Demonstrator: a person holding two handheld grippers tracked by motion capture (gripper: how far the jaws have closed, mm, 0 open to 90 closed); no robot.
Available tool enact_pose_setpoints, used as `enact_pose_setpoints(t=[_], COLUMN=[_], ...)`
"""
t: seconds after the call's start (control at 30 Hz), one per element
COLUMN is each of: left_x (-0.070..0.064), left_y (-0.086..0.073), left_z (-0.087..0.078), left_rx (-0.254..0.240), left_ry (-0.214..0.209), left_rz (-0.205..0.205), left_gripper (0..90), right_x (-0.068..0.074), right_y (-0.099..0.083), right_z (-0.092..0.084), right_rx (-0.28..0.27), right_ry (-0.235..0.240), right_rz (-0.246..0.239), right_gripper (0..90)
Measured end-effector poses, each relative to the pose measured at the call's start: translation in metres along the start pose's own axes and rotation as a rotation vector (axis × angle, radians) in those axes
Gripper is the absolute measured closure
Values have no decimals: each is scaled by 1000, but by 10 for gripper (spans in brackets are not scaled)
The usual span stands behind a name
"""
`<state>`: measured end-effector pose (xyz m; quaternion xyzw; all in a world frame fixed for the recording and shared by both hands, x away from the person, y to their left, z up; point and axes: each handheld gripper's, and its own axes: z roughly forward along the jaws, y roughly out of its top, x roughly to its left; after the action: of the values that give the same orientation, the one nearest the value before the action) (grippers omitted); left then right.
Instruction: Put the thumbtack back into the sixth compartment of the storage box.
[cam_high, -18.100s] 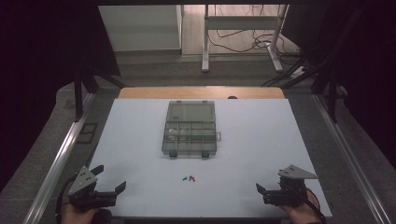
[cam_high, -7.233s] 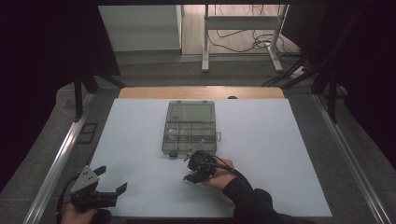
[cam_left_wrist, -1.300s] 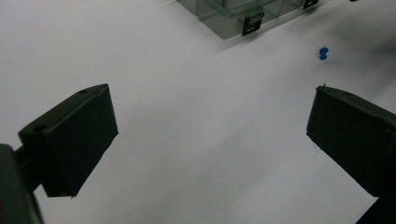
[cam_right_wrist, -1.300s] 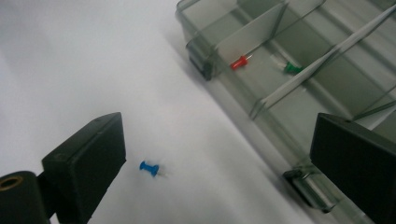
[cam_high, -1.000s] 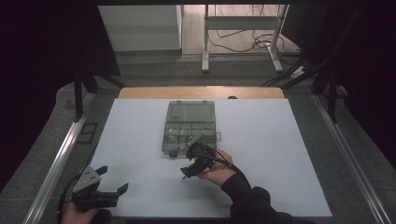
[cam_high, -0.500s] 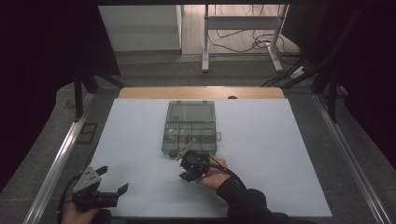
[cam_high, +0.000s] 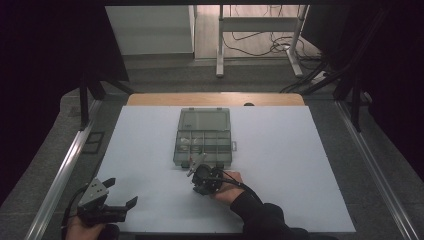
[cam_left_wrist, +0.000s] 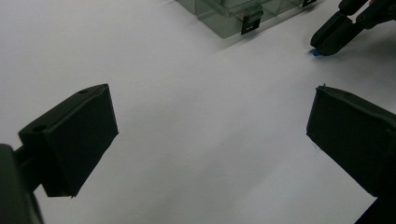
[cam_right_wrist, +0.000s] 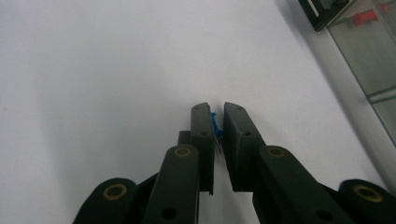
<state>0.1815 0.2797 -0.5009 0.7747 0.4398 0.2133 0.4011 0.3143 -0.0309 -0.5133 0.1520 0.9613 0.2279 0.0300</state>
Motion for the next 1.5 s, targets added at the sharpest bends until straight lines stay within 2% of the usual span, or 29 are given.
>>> enact_pose_setpoints(t=[0.53,1.5], left_x=[-1,-1], left_y=[0,1], left_z=[1,1], left_rx=[4,8], left_ry=[-1,0], left_rz=[3,4], left_gripper=[23,23], right_x=[-8,-26], right_y=[-1,7], right_z=[-14,-40], right_rx=[-46,-148], right_ry=[15,2], right_rz=[52,119], right_gripper=[824,821])
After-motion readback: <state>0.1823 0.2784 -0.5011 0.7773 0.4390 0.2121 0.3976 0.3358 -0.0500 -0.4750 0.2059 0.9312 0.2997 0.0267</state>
